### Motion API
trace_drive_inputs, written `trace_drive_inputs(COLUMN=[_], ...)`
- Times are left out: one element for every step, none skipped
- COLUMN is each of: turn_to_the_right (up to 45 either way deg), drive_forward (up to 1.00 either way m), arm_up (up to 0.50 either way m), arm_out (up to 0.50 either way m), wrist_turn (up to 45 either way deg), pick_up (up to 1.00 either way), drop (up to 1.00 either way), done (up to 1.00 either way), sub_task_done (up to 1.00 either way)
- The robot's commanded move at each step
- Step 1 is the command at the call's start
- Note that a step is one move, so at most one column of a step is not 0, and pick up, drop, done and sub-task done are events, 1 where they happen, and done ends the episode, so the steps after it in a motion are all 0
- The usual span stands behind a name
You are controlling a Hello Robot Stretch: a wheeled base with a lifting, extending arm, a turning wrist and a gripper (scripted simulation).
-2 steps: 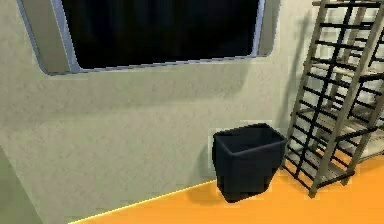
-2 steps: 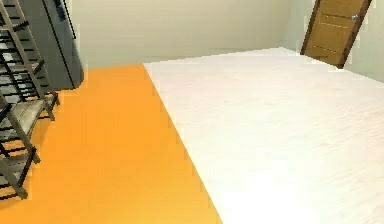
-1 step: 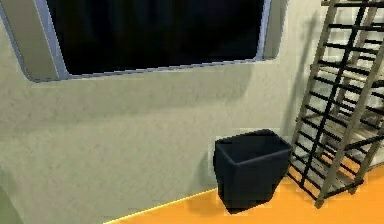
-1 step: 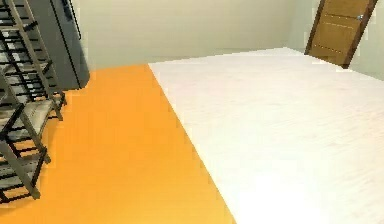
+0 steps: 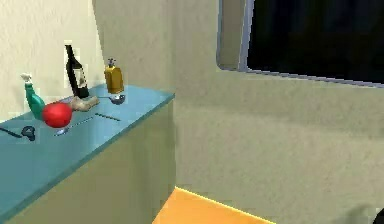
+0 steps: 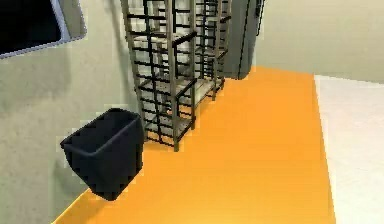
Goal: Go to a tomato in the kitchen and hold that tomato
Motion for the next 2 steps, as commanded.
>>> trace_drive_inputs(turn_to_the_right=[-45.0,-45.0], drive_forward=[0.0,0.0], arm_up=[0.0,0.0], arm_out=[0.0,0.0], wrist_turn=[0.0,0.0], pick_up=[0.0,0.0], drop=[0.0,0.0], done=[0.0,0.0], sub_task_done=[0.0,0.0])
